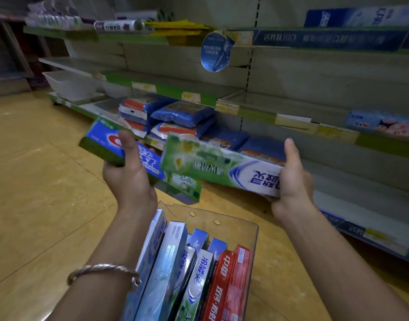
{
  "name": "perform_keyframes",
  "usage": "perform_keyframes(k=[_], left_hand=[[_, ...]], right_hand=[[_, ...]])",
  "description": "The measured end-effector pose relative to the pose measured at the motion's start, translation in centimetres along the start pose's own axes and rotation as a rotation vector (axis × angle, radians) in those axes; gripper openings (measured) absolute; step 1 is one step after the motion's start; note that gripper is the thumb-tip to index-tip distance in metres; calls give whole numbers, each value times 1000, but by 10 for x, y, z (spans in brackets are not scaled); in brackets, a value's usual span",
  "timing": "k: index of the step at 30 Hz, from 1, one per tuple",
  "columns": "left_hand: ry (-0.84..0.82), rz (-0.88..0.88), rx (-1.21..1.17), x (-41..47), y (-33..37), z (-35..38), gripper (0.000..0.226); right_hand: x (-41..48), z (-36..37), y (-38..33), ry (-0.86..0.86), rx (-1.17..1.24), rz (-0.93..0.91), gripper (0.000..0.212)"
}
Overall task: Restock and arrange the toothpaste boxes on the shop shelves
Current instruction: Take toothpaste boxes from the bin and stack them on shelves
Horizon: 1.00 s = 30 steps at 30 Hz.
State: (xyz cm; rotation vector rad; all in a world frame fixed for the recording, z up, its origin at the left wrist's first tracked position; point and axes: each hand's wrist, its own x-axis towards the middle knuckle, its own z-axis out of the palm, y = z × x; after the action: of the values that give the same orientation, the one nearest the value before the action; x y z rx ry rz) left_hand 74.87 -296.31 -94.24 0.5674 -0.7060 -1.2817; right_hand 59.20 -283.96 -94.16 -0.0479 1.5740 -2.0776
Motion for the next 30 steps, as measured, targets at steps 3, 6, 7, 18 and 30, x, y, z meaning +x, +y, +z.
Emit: perform_keyframes(k=[3,6,7,18,30], left_hand=[[-89,-103,-19,-21,-16,-1,53],[-278,-168,-62,-39,-26,5,71],[-326,-195,-83,-45,-25,9,66],[-305,-325,-143,-40,-16,14,26],[-316,-200,-43,-37,-7,13,3]], right_hand=[[-6,14,-4,-38,115,124,58],[-10,20,-4,-96,170,226,69],[-14,22,-3,-139,178,245,68],[-18,18,12,-398,-304,-131,44],[-17,8,25,-596,-446,-286,56]])
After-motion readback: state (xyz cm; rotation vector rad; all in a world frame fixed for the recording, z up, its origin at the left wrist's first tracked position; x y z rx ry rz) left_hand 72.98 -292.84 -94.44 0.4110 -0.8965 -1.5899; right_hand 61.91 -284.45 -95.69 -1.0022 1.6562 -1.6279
